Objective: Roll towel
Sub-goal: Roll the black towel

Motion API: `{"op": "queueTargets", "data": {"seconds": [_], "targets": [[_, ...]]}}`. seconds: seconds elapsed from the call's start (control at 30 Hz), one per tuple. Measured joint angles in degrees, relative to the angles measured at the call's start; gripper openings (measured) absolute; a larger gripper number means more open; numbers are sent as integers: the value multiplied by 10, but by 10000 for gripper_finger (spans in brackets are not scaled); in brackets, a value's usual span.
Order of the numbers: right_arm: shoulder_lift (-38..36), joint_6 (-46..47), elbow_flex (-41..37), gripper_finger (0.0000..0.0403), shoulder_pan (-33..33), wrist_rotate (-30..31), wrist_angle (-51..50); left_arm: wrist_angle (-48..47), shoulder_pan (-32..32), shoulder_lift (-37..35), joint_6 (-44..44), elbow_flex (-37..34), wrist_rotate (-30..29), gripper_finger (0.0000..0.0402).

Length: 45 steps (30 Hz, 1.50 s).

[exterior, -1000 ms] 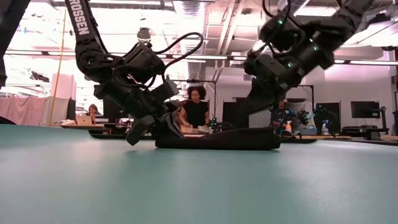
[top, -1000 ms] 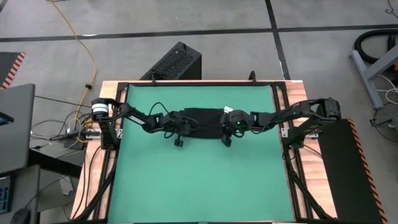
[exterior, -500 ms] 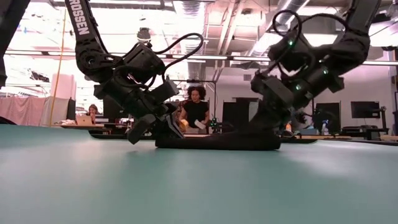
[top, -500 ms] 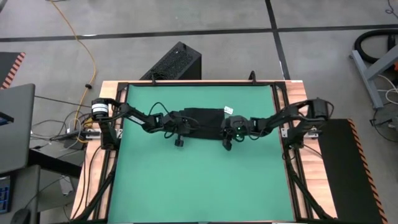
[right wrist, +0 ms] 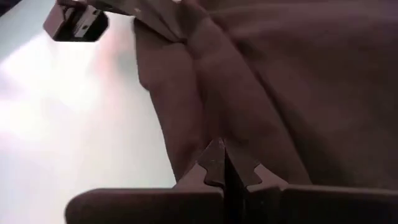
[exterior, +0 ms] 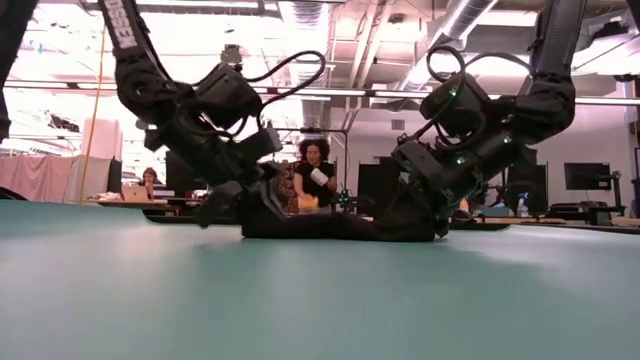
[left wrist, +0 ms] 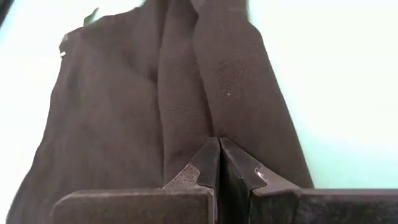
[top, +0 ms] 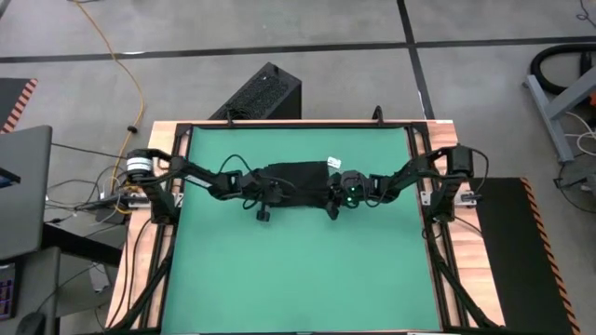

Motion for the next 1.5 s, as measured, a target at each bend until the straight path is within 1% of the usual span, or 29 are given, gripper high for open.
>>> {"op": "queueTargets", "data": {"seconds": [0.2,0.27,0.33,0.37,0.4,0.47,0.5,0.6,0.7,0.83,0.93,1.03,1.1,1.17,1.23,1.33,1.43,1.5], "targets": [[7,20,1,12,15,0,-32,-142,-23,-111,50,-2,-71,0],[6,22,1,12,19,0,-33,-157,-27,-142,55,-2,-72,0],[6,28,0,12,21,0,-29,-149,-31,-167,56,-1,-68,0],[7,31,0,12,21,0,-27,-143,-33,-173,56,-1,-62,0],[7,32,0,12,21,0,-25,-129,-33,-175,56,-1,-40,0],[7,32,-1,12,21,0,-23,-78,-33,-166,52,-1,11,0],[7,32,-1,12,21,0,-22,-48,-33,-155,55,0,27,0],[7,33,-1,12,22,-2,-21,27,-27,-99,81,0,23,0],[8,34,-1,12,22,-5,-18,97,-10,-33,83,4,22,0],[0,21,-3,17,23,-13,12,105,7,31,68,13,10,0],[-26,-8,-3,29,24,-21,26,106,19,45,46,14,5,0],[-72,-51,-5,40,24,-24,20,101,26,45,37,7,2,0],[-112,-97,-4,48,24,-28,5,94,30,44,32,4,3,0],[-153,-133,-3,58,28,-41,-20,85,35,43,30,3,5,0],[-193,-159,-4,70,37,-41,-62,74,35,42,27,4,9,0],[-233,-208,-2,100,68,12,-123,65,37,42,24,4,25,0],[-225,-276,-3,146,110,75,-161,62,38,42,17,4,28,0],[-209,-321,-3,182,134,108,-155,58,40,42,8,5,31,0]]}}
